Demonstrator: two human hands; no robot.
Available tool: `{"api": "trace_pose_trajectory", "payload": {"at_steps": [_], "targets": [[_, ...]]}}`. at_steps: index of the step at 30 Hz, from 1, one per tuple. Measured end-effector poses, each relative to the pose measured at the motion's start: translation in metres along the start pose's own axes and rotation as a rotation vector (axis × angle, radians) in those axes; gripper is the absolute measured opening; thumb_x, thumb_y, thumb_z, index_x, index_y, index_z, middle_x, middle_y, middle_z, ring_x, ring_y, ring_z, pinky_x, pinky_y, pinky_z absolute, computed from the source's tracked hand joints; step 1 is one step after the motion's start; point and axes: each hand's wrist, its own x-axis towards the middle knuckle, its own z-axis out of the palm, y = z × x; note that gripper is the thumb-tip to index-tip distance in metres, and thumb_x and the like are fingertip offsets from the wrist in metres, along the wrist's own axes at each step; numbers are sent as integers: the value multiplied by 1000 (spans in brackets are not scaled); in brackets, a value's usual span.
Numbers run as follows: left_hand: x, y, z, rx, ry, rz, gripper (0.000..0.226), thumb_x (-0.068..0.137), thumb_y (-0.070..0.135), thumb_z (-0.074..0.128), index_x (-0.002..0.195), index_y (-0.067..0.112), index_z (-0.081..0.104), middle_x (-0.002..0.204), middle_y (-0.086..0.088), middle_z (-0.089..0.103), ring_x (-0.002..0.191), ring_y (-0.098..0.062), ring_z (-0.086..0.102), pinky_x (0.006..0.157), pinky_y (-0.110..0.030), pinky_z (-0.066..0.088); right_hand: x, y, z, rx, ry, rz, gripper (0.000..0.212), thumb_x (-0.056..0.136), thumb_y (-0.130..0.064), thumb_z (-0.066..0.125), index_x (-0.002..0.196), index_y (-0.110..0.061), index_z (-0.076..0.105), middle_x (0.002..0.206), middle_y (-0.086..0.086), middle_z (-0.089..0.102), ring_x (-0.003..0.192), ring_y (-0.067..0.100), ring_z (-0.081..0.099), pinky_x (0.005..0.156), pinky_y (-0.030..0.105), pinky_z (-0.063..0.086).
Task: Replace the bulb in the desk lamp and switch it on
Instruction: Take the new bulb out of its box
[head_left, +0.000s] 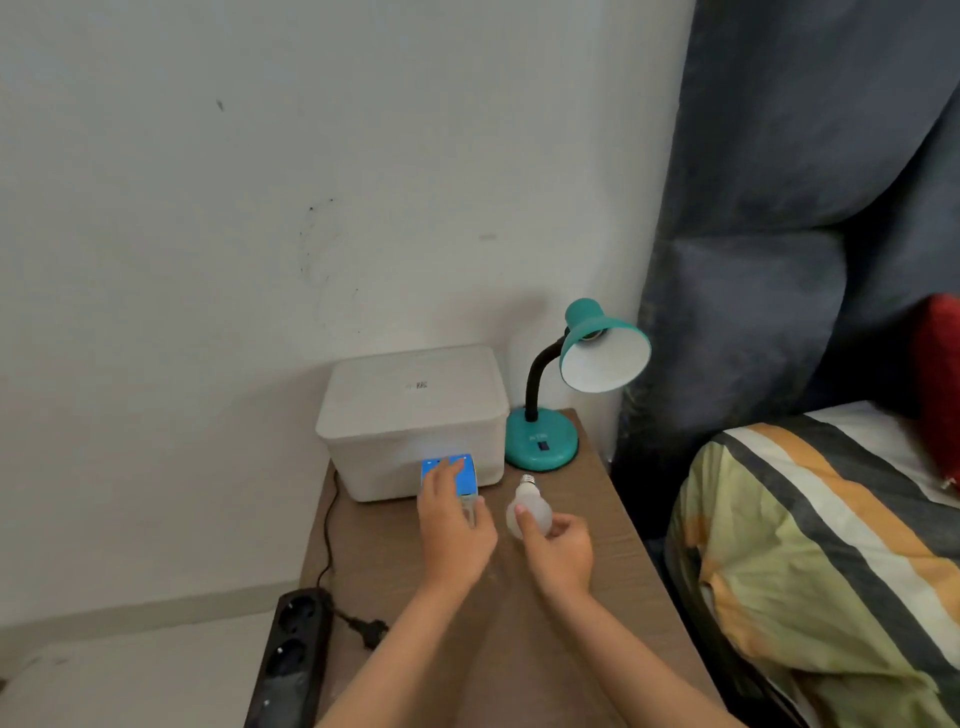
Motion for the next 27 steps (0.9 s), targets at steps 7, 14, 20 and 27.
{"api": "trace_pose_trajectory", "payload": {"at_steps": [7,14,20,27], "targets": [[5,-31,-22,40,-18,-222,70,82,26,68,138,6,32,142,-10,41,131,-25,37,107,-35,32,-6,-3,22,-160,-71,2,47,79,-37,72,109,-8,50,109,13,61,89,20,55,74,27,42],[14,-32,-14,-102,24,-297,52,84,20,66,131,13,45,129,-6,55,118,-19,50,90,-26,40,4,-4,32,-273,-135,-10,50,81,-40,68,112,-6,50,113,16,63,104,29,60,78,29,44],[17,-41,-7,-140,84,-303,48,81,21,70,125,16,50,123,-4,59,114,-19,54,92,-29,44,16,6,32,-411,-212,-100,54,80,-45,67,113,-6,50,117,15,57,105,28,57,88,37,49],[18,-49,-8,-183,73,-293,46,78,23,72,121,19,53,117,1,61,105,-11,54,83,-23,44,5,-5,25,-380,-168,-574,36,86,-26,64,115,-7,55,107,1,51,101,17,52,86,28,47]]}}
